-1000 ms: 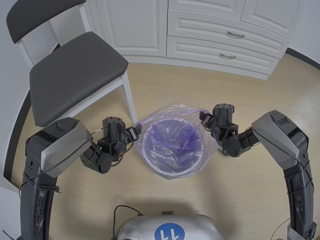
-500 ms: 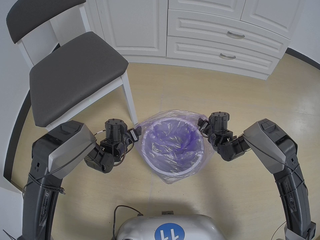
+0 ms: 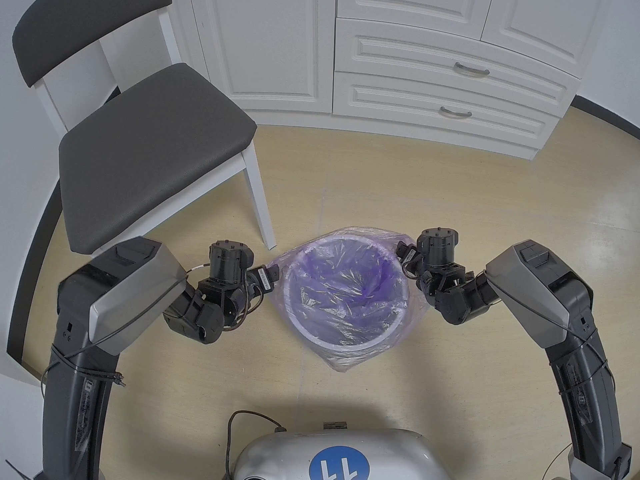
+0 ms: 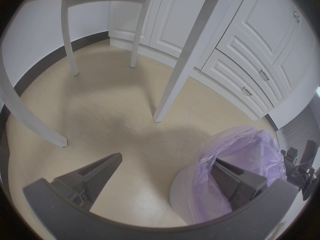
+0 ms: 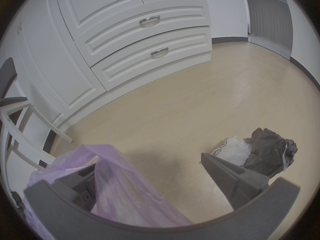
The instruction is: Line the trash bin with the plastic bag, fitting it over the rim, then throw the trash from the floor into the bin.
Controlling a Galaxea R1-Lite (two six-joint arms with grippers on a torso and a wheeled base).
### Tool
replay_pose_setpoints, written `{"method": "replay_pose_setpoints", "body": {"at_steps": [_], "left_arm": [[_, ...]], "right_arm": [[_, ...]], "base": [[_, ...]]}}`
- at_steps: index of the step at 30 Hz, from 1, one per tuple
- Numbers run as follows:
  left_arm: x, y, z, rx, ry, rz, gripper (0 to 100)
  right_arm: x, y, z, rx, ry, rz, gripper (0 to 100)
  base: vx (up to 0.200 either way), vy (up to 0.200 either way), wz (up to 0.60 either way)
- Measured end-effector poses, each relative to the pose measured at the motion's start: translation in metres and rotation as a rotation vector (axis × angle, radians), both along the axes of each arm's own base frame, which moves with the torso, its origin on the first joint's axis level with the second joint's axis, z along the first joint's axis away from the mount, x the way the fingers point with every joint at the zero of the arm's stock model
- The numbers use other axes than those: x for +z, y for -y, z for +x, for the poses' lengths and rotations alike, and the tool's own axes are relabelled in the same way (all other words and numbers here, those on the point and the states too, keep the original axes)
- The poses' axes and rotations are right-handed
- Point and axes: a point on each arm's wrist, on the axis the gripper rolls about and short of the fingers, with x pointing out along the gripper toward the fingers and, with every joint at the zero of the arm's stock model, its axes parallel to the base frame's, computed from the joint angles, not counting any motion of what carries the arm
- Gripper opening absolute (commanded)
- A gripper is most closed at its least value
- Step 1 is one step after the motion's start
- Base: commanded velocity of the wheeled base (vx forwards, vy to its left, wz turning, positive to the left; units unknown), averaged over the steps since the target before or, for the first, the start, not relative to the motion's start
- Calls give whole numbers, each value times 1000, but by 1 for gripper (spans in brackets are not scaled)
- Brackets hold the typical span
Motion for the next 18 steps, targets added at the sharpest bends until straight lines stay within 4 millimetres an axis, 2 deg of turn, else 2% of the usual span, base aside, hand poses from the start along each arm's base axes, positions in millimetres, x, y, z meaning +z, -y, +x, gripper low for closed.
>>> {"method": "replay_pose_setpoints", "body": {"at_steps": [6, 10, 14, 18], "left_arm": [[25, -10, -14, -26, -25, 62, 100], [41, -15, -26, -65, -49, 84, 100], [49, -18, -39, -123, -108, 113, 100], [53, -19, -47, -170, -139, 111, 100]], "right_arm": [[18, 2, -10, -2, -77, -34, 100], [29, 6, -25, 8, -211, -86, 100], [41, 9, -39, 24, -303, -124, 100], [52, 10, -46, 36, -311, -128, 100]], "base": [[0, 0, 0], [0, 0, 0], [0, 0, 0], [0, 0, 0]]}}
